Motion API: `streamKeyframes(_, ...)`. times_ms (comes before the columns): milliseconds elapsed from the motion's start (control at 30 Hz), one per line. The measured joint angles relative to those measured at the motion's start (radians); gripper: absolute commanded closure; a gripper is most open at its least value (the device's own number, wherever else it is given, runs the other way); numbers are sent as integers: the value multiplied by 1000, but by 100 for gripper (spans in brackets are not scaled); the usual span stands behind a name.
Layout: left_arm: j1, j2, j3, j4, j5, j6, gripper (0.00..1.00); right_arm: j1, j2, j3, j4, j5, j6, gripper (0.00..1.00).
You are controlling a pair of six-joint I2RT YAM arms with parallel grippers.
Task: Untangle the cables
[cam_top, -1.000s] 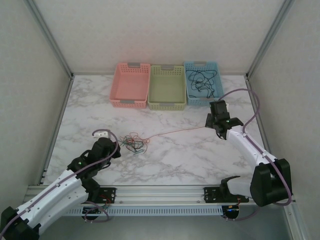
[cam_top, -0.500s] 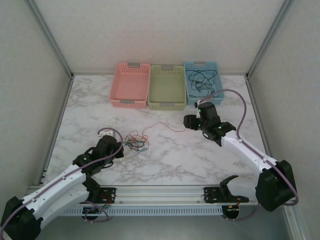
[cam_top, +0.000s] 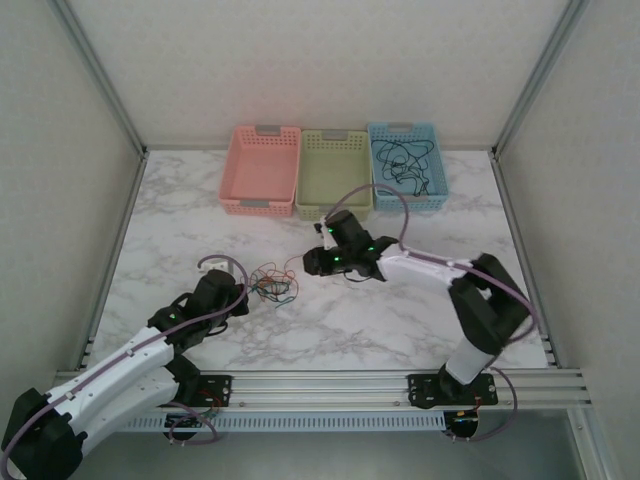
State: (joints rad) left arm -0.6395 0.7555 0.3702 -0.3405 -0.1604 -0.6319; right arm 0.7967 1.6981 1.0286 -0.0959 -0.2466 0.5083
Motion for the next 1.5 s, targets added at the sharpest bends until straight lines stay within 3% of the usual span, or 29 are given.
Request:
streamKeyframes(233, 0, -1, 0, 0, 2, 0, 100, 32, 195, 78, 50, -76, 60, 66)
streamKeyframes(533, 0, -4, 0, 0, 2, 0, 100, 32, 274, 156, 55, -95, 72, 65)
streamKeyframes(1133, 0, -5, 0, 0, 2, 0, 100, 32, 295, 168, 55, -89, 79, 94)
streamKeyframes(1500, 0, -11, 0, 0, 2, 0, 100, 32, 211, 156, -19, -5, 3, 99)
